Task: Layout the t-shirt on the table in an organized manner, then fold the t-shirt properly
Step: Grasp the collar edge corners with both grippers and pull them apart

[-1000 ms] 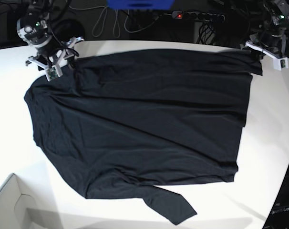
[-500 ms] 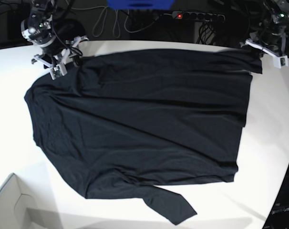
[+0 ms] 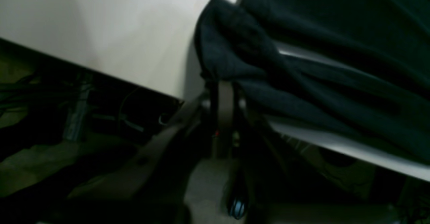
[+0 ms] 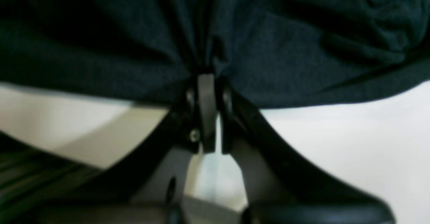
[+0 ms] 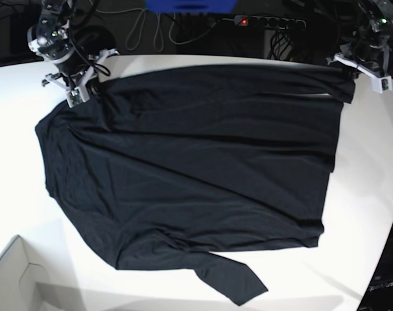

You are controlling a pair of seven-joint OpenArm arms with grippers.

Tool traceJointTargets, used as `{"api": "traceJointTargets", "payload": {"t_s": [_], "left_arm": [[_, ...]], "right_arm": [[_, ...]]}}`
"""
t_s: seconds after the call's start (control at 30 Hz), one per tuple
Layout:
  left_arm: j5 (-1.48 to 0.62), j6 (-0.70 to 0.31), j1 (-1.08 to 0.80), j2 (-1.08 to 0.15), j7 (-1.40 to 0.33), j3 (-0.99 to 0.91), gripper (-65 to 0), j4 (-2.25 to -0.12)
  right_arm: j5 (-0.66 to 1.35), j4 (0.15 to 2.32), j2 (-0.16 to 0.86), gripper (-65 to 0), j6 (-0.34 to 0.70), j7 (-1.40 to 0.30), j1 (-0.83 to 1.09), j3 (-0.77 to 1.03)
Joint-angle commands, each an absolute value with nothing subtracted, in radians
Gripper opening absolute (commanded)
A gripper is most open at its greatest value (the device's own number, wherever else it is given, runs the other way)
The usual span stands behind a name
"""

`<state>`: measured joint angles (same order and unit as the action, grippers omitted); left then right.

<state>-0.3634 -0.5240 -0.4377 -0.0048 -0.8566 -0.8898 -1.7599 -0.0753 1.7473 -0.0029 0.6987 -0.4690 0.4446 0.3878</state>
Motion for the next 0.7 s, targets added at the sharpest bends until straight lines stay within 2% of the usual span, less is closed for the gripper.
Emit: {"api": "traceJointTargets", "payload": {"t_s": [0.0,0.3,0.67], "left_arm": [[-0.377,-0.526,-0.443,-0.018,-0.842,-0.895,-65.0,-1.781],[-0.384,-0.526,-0.483,-0.041,-0.843,-0.895,-65.0,-1.844],[-0.386,-0.527,-0.535,-0.036,-0.843,-0.909,-65.0,-1.902]], "right_arm": [[-0.077,1.784,0.001,-65.0,0.698,-0.469,0.467,0.398],[-0.076,1.974,-0.001,-65.0,0.698,-0.469,0.524,0.406],[-0.076,1.997,-0.001,-65.0,0.698,-0.470,0.561,0.429]]}}
